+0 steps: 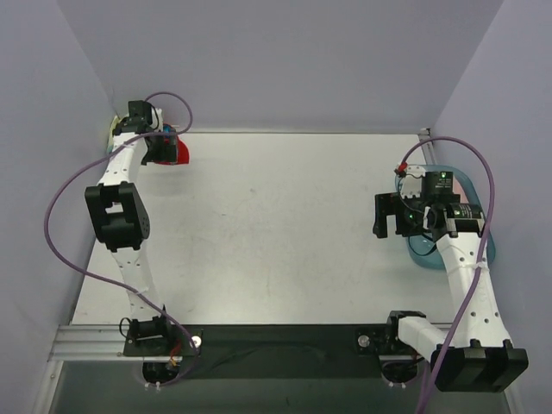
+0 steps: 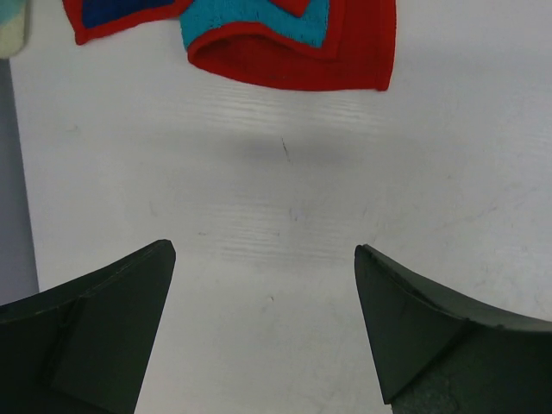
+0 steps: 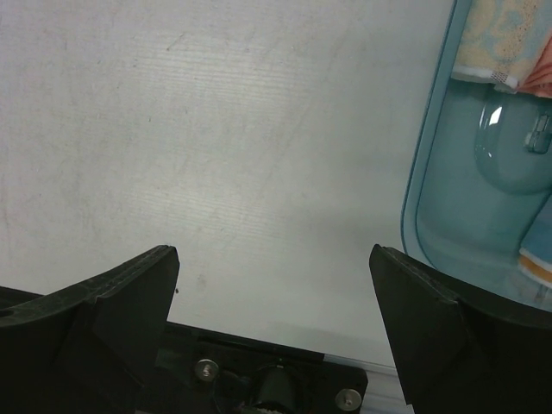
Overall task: Roll the towels
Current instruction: Grab a towel with the left arm
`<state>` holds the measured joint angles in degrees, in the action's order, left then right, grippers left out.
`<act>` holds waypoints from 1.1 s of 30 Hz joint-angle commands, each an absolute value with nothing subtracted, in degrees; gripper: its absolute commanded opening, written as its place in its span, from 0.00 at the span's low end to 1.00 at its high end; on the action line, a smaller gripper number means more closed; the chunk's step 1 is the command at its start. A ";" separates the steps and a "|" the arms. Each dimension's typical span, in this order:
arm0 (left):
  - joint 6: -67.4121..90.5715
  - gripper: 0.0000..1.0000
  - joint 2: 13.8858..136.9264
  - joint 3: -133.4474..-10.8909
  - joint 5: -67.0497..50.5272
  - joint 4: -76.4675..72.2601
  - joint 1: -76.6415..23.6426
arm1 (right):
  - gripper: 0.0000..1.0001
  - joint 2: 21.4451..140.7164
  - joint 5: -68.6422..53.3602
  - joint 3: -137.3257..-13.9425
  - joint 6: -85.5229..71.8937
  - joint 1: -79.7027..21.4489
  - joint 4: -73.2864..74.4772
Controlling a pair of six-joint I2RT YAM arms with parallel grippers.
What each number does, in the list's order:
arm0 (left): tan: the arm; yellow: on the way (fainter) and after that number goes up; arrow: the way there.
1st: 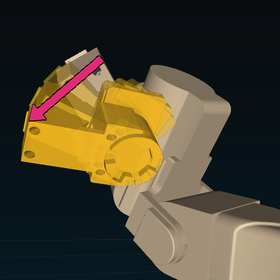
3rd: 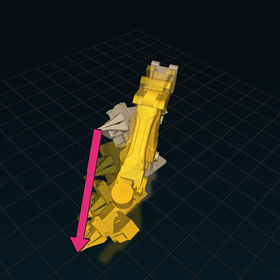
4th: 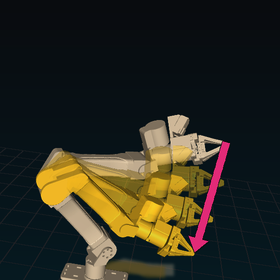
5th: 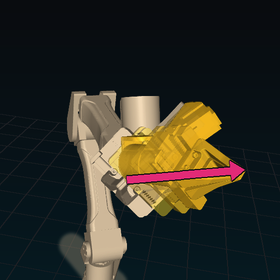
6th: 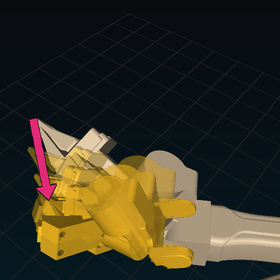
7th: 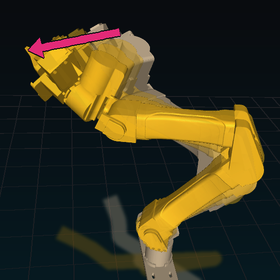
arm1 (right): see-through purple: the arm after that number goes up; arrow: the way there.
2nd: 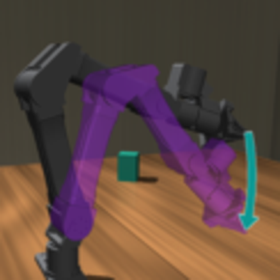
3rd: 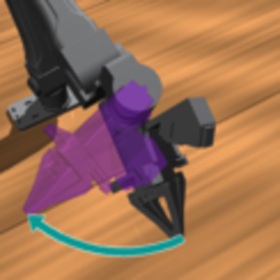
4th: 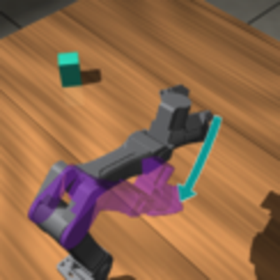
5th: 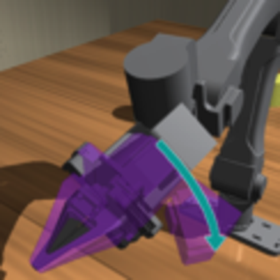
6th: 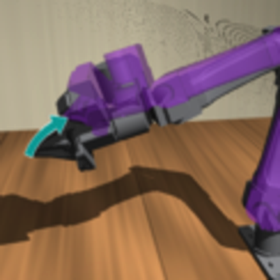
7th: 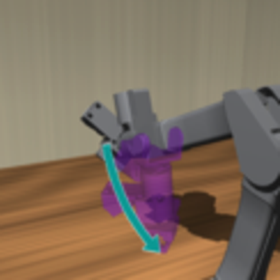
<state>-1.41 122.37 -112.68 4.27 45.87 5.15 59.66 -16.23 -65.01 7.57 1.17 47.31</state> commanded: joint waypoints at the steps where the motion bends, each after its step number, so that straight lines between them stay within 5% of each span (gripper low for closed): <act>1: 2.72 0.97 129.44 -120.92 5.71 43.77 5.45 | 1.00 61.34 -13.19 -65.04 7.56 0.70 46.76; 9: 6.50 0.93 145.27 -141.56 5.80 42.98 5.71 | 1.00 63.01 -12.57 -65.92 7.38 0.62 46.85; 19: 8.52 0.90 152.58 -144.23 9.23 37.36 5.45 | 1.00 66.88 -10.64 -67.94 7.21 0.62 46.84; 22: 8.35 0.73 152.84 -144.23 6.95 36.30 5.45 | 1.00 67.50 -10.72 -68.90 7.12 0.61 46.93; 23: 8.35 0.59 152.75 -144.32 5.55 36.12 5.45 | 1.00 67.50 -10.81 -69.34 6.95 0.62 46.85; 26: 7.83 0.35 151.35 -144.75 0.12 35.42 5.45 | 1.00 67.33 -11.51 -69.70 7.03 0.53 47.11; 27: 7.13 0.19 149.87 -144.84 -1.65 35.42 5.36 | 1.00 67.24 -11.95 -69.96 7.21 0.61 47.63; 30: 8.17 0.00 144.96 -144.93 -6.57 35.16 4.83 | 1.00 66.71 -12.57 -70.22 7.21 0.53 48.43; 33: 10.36 0.00 139.25 -145.11 -14.13 33.49 4.75 | 1.00 65.57 -13.18 -70.22 7.12 0.62 48.78</act>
<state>7.86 150.52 -141.71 -3.99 38.30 5.28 67.22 -12.32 -68.07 7.55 1.02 46.81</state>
